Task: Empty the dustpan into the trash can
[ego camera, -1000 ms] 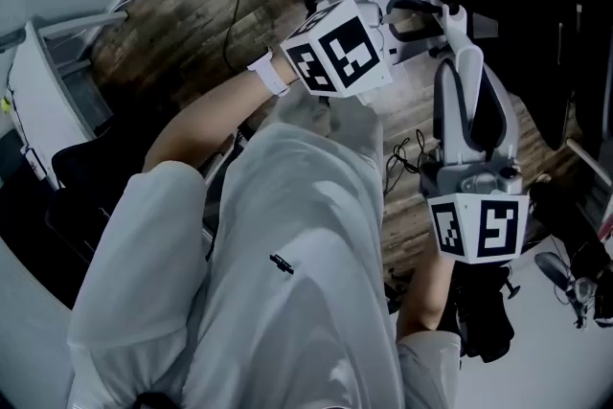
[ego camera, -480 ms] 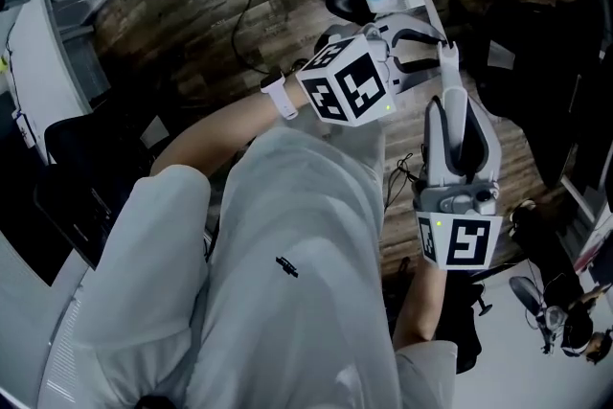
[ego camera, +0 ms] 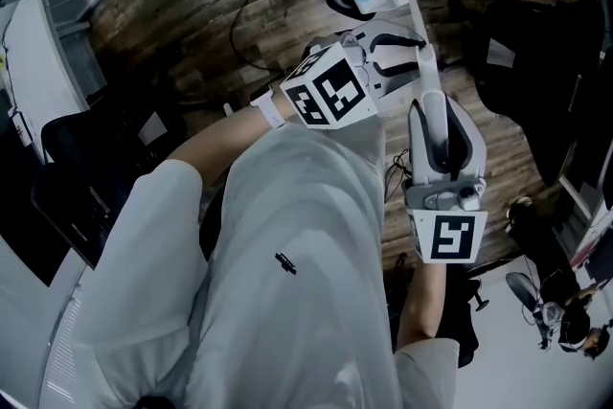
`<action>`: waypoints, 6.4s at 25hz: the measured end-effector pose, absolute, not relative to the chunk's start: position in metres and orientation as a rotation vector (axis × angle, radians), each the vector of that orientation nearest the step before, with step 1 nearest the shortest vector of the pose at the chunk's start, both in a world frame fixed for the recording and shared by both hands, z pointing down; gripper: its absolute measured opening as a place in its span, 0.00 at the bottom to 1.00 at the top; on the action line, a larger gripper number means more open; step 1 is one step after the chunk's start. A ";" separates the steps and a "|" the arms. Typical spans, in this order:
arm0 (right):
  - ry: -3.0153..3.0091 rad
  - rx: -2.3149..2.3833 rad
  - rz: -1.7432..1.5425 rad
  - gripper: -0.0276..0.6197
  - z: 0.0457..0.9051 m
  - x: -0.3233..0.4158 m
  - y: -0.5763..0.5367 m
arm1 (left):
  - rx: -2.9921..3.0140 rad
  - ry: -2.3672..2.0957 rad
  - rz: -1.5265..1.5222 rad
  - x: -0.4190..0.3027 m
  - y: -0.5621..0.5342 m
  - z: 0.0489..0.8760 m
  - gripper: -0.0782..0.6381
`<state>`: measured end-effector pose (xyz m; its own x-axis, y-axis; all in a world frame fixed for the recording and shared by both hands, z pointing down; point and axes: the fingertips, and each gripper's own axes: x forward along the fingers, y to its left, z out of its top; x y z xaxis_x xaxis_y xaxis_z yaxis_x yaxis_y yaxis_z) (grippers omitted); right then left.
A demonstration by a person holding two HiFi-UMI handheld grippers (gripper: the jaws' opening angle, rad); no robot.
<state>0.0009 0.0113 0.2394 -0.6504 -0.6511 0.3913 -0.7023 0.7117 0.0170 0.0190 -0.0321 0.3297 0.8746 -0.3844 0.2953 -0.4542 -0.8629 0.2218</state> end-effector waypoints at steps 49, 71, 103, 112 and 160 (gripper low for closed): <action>-2.554 0.585 -0.204 0.25 0.237 -0.065 0.038 | 2.721 -0.973 0.289 -0.042 -0.018 0.323 0.26; -2.550 0.494 -0.230 0.25 0.236 -0.078 0.043 | 2.693 -1.037 0.258 -0.056 -0.013 0.322 0.26; -2.516 0.354 -0.285 0.25 0.238 -0.089 0.055 | 2.669 -1.095 0.258 -0.066 -0.005 0.323 0.26; -2.512 0.356 -0.322 0.25 0.235 -0.093 0.059 | 2.681 -1.098 0.257 -0.070 -0.003 0.319 0.26; -2.347 1.152 -0.096 0.26 0.226 0.069 0.039 | 2.883 -0.484 0.345 0.116 0.001 0.316 0.25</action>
<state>0.0693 0.0385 0.2264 -0.5033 -0.7551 0.4201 -0.7183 0.6359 0.2824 0.1163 0.0007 0.3159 0.9192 -0.2962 0.2597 -0.3422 -0.9269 0.1542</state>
